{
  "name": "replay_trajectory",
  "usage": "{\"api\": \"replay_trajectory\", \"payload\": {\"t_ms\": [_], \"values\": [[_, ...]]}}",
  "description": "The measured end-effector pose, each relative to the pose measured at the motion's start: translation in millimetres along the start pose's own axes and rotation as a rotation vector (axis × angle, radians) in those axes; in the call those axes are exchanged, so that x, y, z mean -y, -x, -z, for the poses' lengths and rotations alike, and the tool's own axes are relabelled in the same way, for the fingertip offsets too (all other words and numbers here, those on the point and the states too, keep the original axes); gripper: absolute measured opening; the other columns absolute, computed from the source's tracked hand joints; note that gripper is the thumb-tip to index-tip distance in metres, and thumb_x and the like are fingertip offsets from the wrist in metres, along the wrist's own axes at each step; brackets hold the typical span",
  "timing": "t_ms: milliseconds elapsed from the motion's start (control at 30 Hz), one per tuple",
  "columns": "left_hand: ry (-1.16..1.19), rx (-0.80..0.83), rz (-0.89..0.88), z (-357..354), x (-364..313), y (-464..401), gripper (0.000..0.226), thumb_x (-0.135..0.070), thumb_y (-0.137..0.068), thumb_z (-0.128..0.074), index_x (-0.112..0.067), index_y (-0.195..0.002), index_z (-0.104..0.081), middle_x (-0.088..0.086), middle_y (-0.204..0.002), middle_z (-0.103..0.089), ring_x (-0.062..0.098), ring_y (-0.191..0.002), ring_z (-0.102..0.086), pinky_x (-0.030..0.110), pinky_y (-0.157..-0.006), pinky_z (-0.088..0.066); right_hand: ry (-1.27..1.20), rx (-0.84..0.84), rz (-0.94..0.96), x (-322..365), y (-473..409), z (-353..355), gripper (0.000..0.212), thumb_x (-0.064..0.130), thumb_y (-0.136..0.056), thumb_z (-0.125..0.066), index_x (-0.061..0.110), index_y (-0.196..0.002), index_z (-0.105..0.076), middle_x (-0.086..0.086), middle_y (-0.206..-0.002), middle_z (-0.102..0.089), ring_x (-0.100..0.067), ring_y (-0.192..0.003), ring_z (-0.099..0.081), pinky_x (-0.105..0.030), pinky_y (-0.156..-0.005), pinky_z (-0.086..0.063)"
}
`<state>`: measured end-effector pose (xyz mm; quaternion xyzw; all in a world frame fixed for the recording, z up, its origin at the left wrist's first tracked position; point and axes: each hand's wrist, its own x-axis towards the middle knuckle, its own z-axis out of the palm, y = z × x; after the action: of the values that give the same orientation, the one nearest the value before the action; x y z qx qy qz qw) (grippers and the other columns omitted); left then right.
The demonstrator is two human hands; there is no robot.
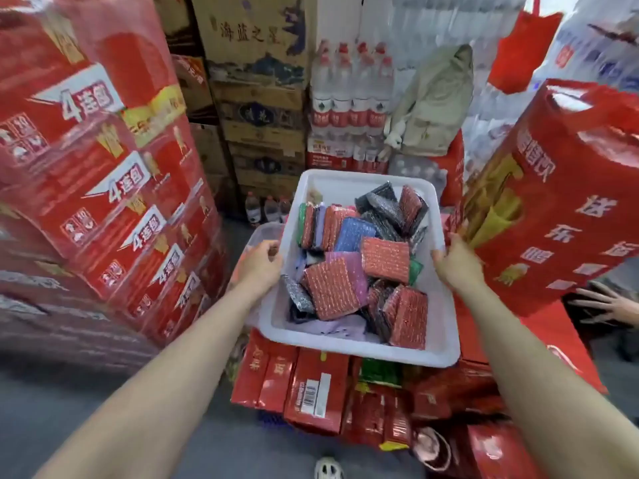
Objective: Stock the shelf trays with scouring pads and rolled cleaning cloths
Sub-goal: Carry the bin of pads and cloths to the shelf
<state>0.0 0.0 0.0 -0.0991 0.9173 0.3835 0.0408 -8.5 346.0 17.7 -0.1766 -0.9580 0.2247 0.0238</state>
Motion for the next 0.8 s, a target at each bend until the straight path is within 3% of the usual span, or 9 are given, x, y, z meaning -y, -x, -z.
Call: {"api": "replay_trajectory", "payload": {"t_ms": [67, 200, 367, 433, 500, 633, 800], "values": [[-0.045, 0.019, 0.019, -6.5, -8.5, -16.4, 0.035, -0.029, -0.099, -0.047, -0.014, -0.130, -0.056, 0.009, -0.125, -0.064, 0.028, -0.116, -0.058, 0.040, -0.105, -0.039, -0.022, 0.007, -0.038, 5.4, -13.8, -6.3, 0.038, 0.023, -0.095, -0.052, -0.004, -0.121, -0.050, -0.031, -0.119, -0.059, -0.047, -0.107, -0.058, -0.043, -0.083, -0.044], [0.017, 0.015, 0.029, -13.3, -11.4, -32.6, 0.033, -0.025, -0.100, -0.048, -0.011, -0.127, -0.059, 0.009, -0.124, -0.064, 0.028, -0.113, -0.059, 0.037, -0.096, -0.044, -0.055, 0.016, -0.122, 6.9, -23.6, -17.8, 0.036, 0.021, -0.097, -0.049, -0.004, -0.124, -0.049, -0.031, -0.122, -0.057, -0.048, -0.110, -0.055, -0.044, -0.087, -0.044], [0.411, 0.081, 0.101, -3.7, -0.9, -9.9, 0.044, -0.005, -0.093, -0.059, -0.009, -0.136, -0.053, 0.004, -0.120, -0.062, 0.014, -0.101, -0.059, 0.034, -0.095, -0.048, -0.127, -0.008, -0.101, 2.5, -3.7, -21.6, 0.030, 0.018, -0.091, -0.049, 0.008, -0.118, -0.055, -0.023, -0.115, -0.063, -0.046, -0.104, -0.057, -0.045, -0.086, -0.044], [0.445, 0.110, 0.127, 4.8, 5.6, 12.3, 0.048, -0.007, -0.093, -0.058, -0.014, -0.140, -0.049, -0.001, -0.124, -0.054, 0.009, -0.097, -0.054, 0.034, -0.094, -0.049, -0.157, -0.026, -0.089, 2.7, 16.5, -21.6, 0.031, 0.017, -0.090, -0.050, 0.011, -0.120, -0.057, -0.020, -0.115, -0.064, -0.045, -0.105, -0.057, -0.044, -0.086, -0.043], [0.459, 0.129, 0.156, 13.1, 18.8, 36.9, 0.051, -0.012, -0.095, -0.056, -0.023, -0.143, -0.045, -0.004, -0.131, -0.048, 0.012, -0.107, -0.050, 0.035, -0.094, -0.046, -0.192, -0.043, -0.070, 5.3, 45.2, -21.1, 0.033, 0.016, -0.089, -0.052, 0.014, -0.121, -0.058, -0.017, -0.112, -0.066, -0.043, -0.104, -0.058, -0.042, -0.084, -0.043], [0.538, 0.067, 0.175, 28.5, 63.1, 93.4, 0.051, -0.020, -0.097, -0.055, -0.031, -0.145, -0.042, -0.004, -0.138, -0.051, 0.015, -0.120, -0.049, 0.035, -0.097, -0.045, -0.269, -0.045, -0.036, 14.7, 114.4, -26.2, 0.035, 0.023, -0.087, -0.053, 0.019, -0.121, -0.058, -0.012, -0.109, -0.068, -0.038, -0.101, -0.061, -0.041, -0.085, -0.046], [0.670, -0.010, 0.288, 57.8, 139.6, 179.4, 0.043, -0.018, -0.096, -0.056, -0.041, -0.132, -0.050, 0.002, -0.121, -0.058, 0.025, -0.109, -0.060, 0.047, -0.092, -0.053, -0.348, -0.076, 0.048, 40.8, 215.7, -45.5, 0.036, 0.020, -0.090, -0.059, 0.016, -0.125, -0.058, -0.010, -0.105, -0.069, -0.033, -0.101, -0.062, -0.037, -0.086, -0.044]]}}
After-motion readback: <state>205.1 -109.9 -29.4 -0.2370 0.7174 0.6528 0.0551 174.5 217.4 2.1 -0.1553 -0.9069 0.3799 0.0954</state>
